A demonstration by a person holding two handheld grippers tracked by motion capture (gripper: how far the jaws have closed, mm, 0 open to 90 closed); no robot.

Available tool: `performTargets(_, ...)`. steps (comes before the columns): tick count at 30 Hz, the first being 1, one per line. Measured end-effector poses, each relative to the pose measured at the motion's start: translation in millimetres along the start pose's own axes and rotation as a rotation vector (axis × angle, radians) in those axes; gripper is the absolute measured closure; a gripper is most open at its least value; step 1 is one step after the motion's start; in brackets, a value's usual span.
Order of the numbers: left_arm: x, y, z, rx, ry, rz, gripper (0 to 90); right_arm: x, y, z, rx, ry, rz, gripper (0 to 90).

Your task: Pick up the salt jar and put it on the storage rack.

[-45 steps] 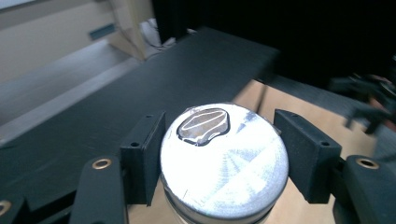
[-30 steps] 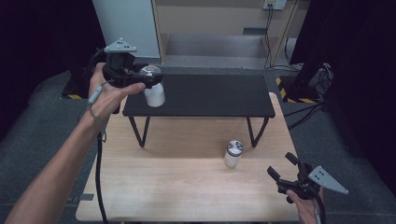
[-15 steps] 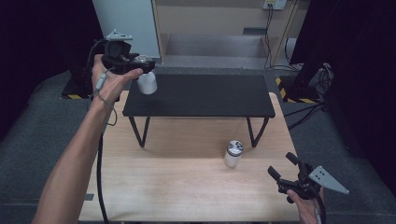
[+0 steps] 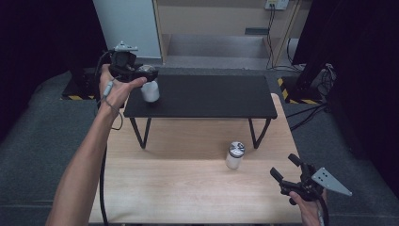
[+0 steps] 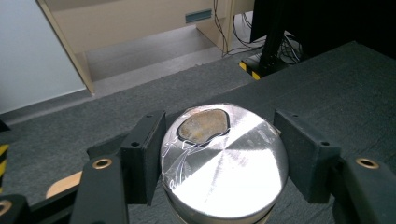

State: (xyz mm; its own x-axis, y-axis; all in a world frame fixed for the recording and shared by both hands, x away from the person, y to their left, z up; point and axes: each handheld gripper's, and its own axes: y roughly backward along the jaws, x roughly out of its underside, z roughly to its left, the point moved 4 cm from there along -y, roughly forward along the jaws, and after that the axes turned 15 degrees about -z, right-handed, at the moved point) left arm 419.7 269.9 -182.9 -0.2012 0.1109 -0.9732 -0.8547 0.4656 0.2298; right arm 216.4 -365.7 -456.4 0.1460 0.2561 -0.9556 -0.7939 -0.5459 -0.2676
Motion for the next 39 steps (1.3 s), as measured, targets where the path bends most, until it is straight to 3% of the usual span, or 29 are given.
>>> performTargets(16,15.3,-7.0,5.4,0.012,0.027,0.007,34.8,0.0,0.0,1.1,-0.001,0.0,0.0,5.9)
performTargets(17,16.5,-6.1,4.6,0.004,0.032,-0.005,34.2,-0.2,0.0,1.1,-0.002,0.001,0.0,5.9)
performTargets(20,17.6,-2.4,7.2,0.009,0.104,-0.048,16.9,-0.2,-0.1,1.5,-0.002,0.001,0.0,5.9)
performTargets(22,14.3,2.2,5.3,0.004,0.094,-0.076,10.0,-0.4,-0.1,1.9,-0.002,0.002,-0.003,5.9)
performTargets(28,0.0,21.2,4.1,-0.001,0.106,-0.165,6.9,-0.7,0.0,2.3,-0.002,0.002,-0.005,5.8)
performTargets(33,0.0,39.9,5.3,0.059,0.122,-0.277,6.9,-0.7,-0.3,3.1,-0.005,0.005,-0.004,5.9)
performTargets(39,4.5,55.2,10.8,0.168,0.096,-0.337,6.9,-1.1,-0.2,4.1,-0.005,0.006,-0.008,5.9)
